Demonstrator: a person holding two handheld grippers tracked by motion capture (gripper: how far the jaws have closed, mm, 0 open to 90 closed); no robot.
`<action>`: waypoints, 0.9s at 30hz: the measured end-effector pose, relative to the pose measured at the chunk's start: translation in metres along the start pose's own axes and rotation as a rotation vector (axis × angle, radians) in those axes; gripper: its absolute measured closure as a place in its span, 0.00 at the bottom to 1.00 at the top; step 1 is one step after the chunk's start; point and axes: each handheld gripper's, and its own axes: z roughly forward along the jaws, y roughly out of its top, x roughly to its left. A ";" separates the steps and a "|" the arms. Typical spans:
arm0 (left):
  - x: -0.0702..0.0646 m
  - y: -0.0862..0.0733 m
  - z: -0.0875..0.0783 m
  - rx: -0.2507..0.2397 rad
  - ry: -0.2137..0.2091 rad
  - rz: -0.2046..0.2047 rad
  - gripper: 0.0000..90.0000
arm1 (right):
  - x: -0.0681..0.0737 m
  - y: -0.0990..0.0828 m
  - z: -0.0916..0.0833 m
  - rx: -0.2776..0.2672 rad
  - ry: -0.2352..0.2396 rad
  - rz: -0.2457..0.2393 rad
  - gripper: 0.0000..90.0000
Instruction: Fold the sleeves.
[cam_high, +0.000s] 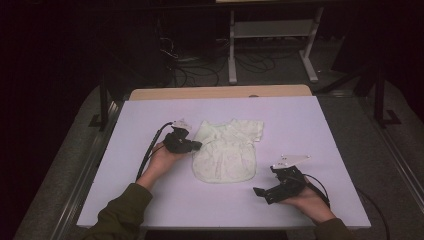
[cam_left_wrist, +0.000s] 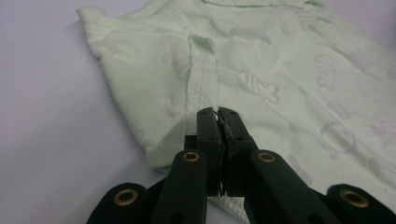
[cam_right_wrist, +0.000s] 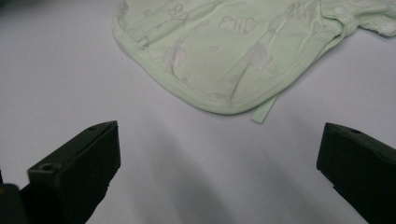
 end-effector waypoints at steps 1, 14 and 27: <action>0.000 -0.001 0.002 0.012 0.008 0.012 0.98 | 0.000 0.000 0.000 0.000 0.000 0.000 0.00; -0.006 0.000 -0.002 0.003 -0.015 0.030 0.77 | 0.000 0.000 0.000 0.001 0.001 -0.004 0.00; -0.016 -0.007 -0.024 -0.050 -0.012 0.050 0.32 | 0.001 0.000 0.000 0.000 0.000 -0.008 0.00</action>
